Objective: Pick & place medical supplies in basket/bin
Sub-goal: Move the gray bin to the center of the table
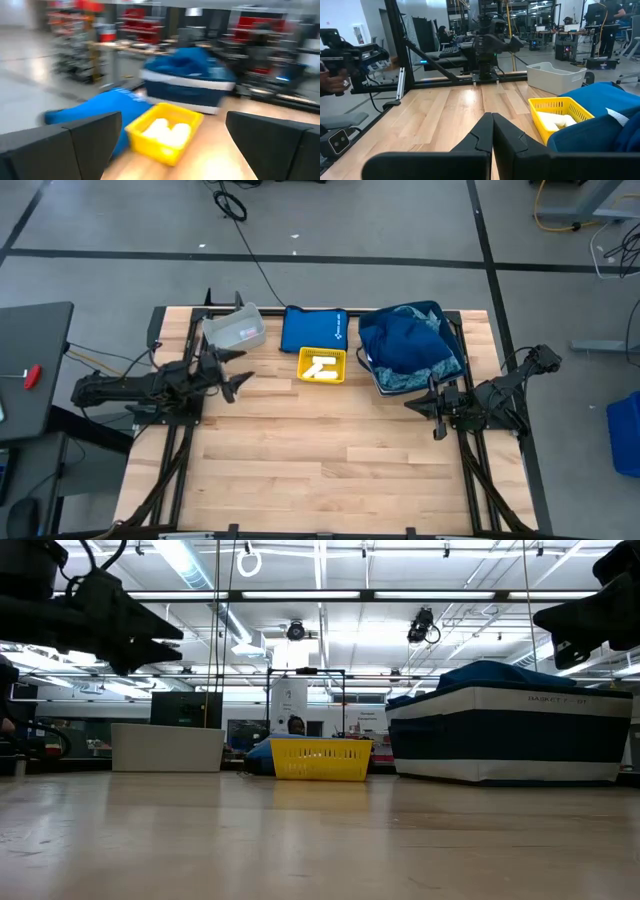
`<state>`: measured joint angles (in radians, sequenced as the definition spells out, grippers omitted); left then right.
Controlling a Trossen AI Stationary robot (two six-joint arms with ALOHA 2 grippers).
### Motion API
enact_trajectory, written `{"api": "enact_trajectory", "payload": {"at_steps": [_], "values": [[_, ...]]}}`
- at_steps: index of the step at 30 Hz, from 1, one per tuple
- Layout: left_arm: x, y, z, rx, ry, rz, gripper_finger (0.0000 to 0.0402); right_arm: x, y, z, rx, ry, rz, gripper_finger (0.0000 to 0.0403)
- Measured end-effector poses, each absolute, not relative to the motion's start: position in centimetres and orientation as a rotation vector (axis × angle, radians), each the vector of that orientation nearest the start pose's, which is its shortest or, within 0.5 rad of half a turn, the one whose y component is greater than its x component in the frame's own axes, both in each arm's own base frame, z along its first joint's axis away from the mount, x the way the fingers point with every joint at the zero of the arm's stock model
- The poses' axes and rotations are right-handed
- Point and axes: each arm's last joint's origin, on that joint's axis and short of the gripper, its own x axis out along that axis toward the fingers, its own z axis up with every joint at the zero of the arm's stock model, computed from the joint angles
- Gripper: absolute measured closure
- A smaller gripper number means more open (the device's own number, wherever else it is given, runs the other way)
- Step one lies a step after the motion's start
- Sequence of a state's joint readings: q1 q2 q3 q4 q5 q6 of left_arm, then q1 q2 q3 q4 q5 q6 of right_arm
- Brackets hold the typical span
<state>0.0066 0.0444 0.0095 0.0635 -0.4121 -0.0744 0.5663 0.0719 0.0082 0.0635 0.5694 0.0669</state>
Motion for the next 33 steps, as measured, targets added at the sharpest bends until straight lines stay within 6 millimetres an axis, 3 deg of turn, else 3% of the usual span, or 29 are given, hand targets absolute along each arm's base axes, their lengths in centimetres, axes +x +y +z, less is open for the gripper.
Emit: {"api": "enact_trajectory", "payload": {"at_steps": [4,8,11,16,17,25,33], "values": [[9.7,1.6,17.2,-0.076,-0.008,0.551,0.0057,9.0,3.9,16.7,0.067,0.000,-0.003,0.0394],[9.6,1.8,18.4,-0.039,-0.011,0.646,0.0113,9.0,3.9,16.7,0.067,0.000,-0.006,0.0394],[9.5,2.0,19.3,-0.018,-0.012,0.733,0.0191,9.0,3.9,16.7,0.072,0.000,-0.011,0.0394],[9.4,2.3,20.6,0.010,-0.026,0.883,0.0369,9.0,3.9,16.7,0.073,0.000,-0.014,0.0394],[9.5,2.3,20.7,0.018,-0.017,0.907,0.0383,9.0,3.9,16.7,0.073,0.000,-0.015,0.0394],[11.1,3.7,21.6,0.076,0.165,1.089,0.0398,9.0,3.8,16.7,0.074,-0.001,-0.028,0.0394],[12.9,7.9,22.2,-0.039,0.587,1.169,0.0399,9.0,3.8,16.7,0.075,-0.002,-0.042,0.0394]]}}
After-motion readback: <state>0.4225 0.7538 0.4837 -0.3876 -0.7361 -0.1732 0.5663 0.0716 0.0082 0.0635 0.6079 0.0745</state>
